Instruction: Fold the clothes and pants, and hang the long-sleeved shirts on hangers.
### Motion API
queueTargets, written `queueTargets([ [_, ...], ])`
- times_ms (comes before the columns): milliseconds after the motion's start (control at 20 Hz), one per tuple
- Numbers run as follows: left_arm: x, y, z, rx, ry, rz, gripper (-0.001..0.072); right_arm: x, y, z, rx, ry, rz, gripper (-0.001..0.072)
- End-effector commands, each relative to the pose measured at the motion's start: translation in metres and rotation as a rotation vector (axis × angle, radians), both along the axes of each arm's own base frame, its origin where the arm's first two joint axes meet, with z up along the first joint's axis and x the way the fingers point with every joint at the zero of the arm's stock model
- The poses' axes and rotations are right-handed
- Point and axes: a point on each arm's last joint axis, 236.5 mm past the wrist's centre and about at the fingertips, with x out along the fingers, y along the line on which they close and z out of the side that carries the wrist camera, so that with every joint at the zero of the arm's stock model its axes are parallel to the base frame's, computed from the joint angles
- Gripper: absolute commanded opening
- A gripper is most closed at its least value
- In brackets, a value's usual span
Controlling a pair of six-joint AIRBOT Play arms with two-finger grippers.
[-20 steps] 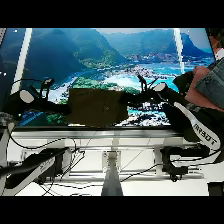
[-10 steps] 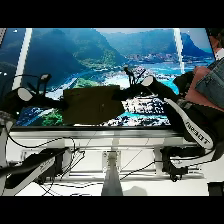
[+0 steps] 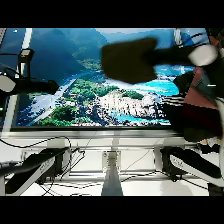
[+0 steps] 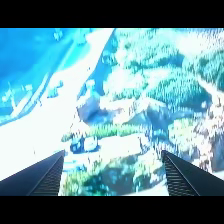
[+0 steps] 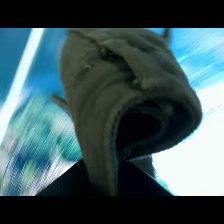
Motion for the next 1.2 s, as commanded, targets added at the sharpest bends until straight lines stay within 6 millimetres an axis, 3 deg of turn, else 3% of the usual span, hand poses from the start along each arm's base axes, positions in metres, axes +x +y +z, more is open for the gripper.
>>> queueTargets([
  [0,0.005,0.002,0.013,0.007,-0.044,0.004,0.0691,-0.045,-0.12,0.108,-0.036,-0.146,-0.375,0.004],
  [100,0.005,0.002,0.013,0.007,-0.044,0.005,0.0691,-0.089,-0.176,0.149,-0.072,-0.179,-0.552,0.004],
  [200,0.005,0.002,0.013,0.007,-0.044,0.004,0.0691,-0.142,-0.23,0.16,-0.138,-0.119,-0.753,0.004],
  [300,0.005,0.002,0.013,0.007,-0.044,0.004,0.069,-0.197,-0.268,0.146,-0.172,0.028,-0.953,0.004],
  [400,0.005,0.002,0.013,0.007,-0.044,0.004,0.069,-0.237,-0.287,0.124,-0.157,0.176,-1.092,0.0041],
  [450,0.005,0.002,0.013,0.007,-0.044,0.004,0.0691,-0.247,-0.295,0.118,-0.148,0.216,-1.138,0.0042],
  [500,0.005,0.002,0.013,0.007,-0.044,0.004,0.0691,-0.254,-0.302,0.117,-0.143,0.223,-1.179,0.0123],
  [550,0.005,0.002,0.013,0.007,-0.044,0.004,0.0691,-0.257,-0.306,0.116,-0.14,0.228,-1.2,0.0317],
  [600,0.005,0.002,0.013,0.007,-0.044,0.004,0.0691,-0.257,-0.309,0.115,-0.138,0.234,-1.208,0.0579],
  [650,0.005,0.002,0.013,0.007,-0.044,0.004,0.0691,-0.255,-0.311,0.113,-0.136,0.243,-1.207,0.0645],
  [700,0.005,0.002,0.013,0.007,-0.044,0.004,0.0691,-0.251,-0.311,0.11,-0.129,0.25,-1.196,0.0645],
  [800,0.005,0.002,0.013,0.007,-0.044,0.004,0.069,-0.24,-0.31,0.105,-0.113,0.266,-1.153,0.064],
  [850,0.005,0.002,0.013,0.007,-0.044,0.004,0.0691,-0.231,-0.308,0.102,-0.11,0.268,-1.111,0.0552],
  [950,0.005,0.002,0.013,0.007,-0.044,0.004,0.0691,-0.209,-0.299,0.103,-0.07,0.234,-1.023,0.0281],
  [1050,0.005,0.002,0.013,0.007,-0.044,0.004,0.069,-0.178,-0.276,0.114,-0.001,0.152,-0.881,0.0041],
  [1150,0.005,0.002,0.013,0.007,-0.044,0.004,0.069,-0.15,-0.237,0.131,0.078,0.064,-0.694,0.004],
])
